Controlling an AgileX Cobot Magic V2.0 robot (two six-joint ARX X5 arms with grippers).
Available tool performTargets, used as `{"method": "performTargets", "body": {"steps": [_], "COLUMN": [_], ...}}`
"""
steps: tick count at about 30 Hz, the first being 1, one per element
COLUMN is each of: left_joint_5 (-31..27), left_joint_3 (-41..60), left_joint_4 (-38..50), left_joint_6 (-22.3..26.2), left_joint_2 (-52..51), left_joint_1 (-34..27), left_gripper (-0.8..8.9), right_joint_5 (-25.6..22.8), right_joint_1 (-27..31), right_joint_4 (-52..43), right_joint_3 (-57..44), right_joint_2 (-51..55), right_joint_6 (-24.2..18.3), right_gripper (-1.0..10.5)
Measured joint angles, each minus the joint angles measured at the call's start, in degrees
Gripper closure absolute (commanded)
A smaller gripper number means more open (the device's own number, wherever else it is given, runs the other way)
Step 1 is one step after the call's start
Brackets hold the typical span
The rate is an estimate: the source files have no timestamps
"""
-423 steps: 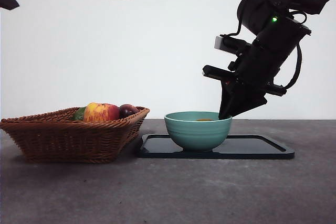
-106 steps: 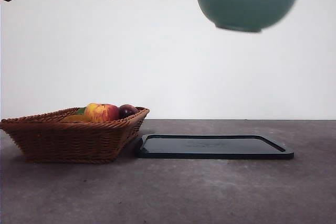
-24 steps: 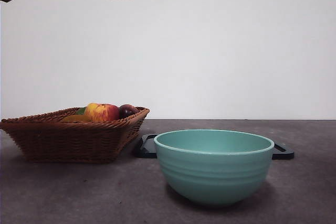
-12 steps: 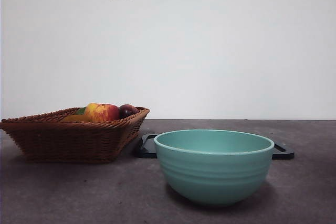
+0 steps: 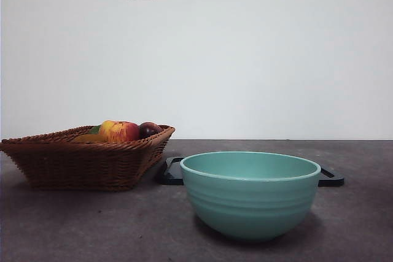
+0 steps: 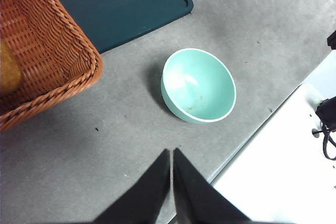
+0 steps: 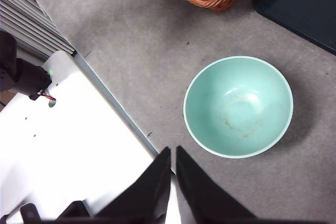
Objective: Pick up the wifruite, put it on the bowl, pick up the plate, put it on desk
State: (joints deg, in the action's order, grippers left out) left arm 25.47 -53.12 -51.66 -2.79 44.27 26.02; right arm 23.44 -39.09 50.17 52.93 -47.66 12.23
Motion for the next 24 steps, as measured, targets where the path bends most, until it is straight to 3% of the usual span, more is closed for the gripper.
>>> {"method": "performTargets", "body": {"steps": [24], "left_joint_5": [-0.3], "left_joint_3": [0.0], "left_joint_4": [0.6], "left_joint_6": [0.2], "left_joint_2": [-0.7], "left_joint_1": [-0.1], "left_gripper": [8.06], "right_joint_5": [0.0], "right_joint_1": [0.0], "right_joint_4": [-0.1], "right_joint_3": [0.0], "right_joint_2": [0.0], "right_joint_6": [0.0], "right_gripper": [9.4]}}
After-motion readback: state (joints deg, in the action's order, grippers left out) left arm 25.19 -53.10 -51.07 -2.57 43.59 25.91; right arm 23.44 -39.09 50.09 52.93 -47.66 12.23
